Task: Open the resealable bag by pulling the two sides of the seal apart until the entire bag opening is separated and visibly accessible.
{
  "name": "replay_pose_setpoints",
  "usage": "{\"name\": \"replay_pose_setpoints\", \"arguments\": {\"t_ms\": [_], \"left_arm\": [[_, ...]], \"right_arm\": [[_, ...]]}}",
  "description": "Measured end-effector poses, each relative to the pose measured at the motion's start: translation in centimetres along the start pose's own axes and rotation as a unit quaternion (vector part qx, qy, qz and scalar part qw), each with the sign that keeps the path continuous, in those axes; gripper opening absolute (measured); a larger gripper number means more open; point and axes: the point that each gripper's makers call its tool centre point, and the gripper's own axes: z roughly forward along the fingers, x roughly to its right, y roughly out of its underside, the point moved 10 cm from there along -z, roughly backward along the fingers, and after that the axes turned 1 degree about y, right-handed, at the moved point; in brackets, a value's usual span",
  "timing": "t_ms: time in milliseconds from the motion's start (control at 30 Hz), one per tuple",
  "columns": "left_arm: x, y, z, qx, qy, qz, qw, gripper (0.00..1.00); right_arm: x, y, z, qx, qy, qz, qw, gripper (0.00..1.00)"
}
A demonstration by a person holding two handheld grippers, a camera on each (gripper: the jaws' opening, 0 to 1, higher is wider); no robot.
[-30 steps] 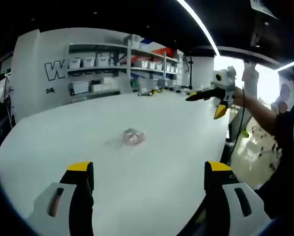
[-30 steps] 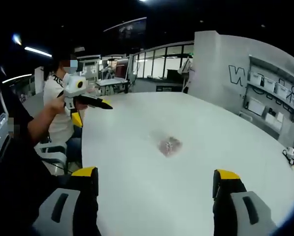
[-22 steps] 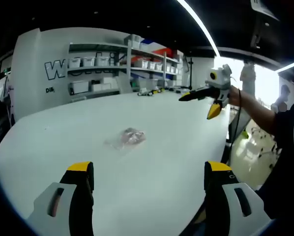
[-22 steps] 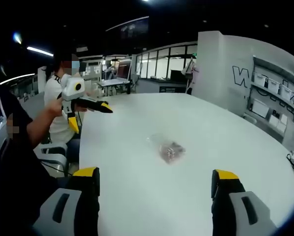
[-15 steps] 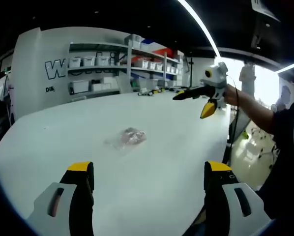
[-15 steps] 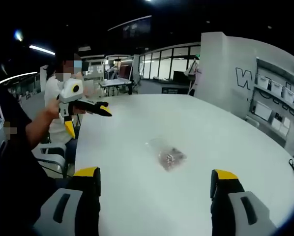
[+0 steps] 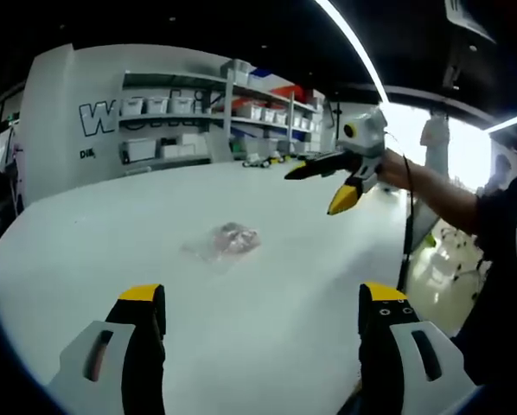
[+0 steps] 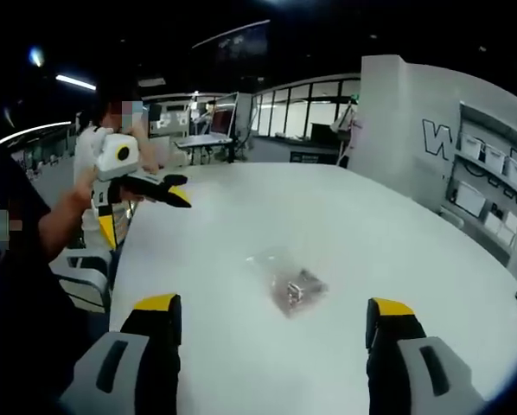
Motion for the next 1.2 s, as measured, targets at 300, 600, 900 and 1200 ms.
{"name": "replay_pose_setpoints", "arguments": {"t_ms": [300,600,900,1200], "left_arm": [[-0.2,0.0,0.1,-0.003,-0.001,-0.001,1.0000,0.91],[0.0,0.0,0.0,-0.005,-0.001,-0.002,1.0000,0.91],[-0.1,0.0,0.2,-0.008,-0.001,0.000,1.0000,0.90],[-0.2,0.0,0.3,-0.012,-0.002,0.001,0.9999,0.90]], "right_arm": [[0.3,-0.1,1.0,-0.002,-0.008,-0.001,1.0000,0.88],[0.4,-0.3,1.9,-0.004,-0.011,0.002,0.9999,0.85],[0.3,-0.4,2.7,-0.005,-0.018,0.002,0.9998,0.85],[1.2,-0.6,4.0,-0.010,-0.024,0.001,0.9997,0.83]]}}
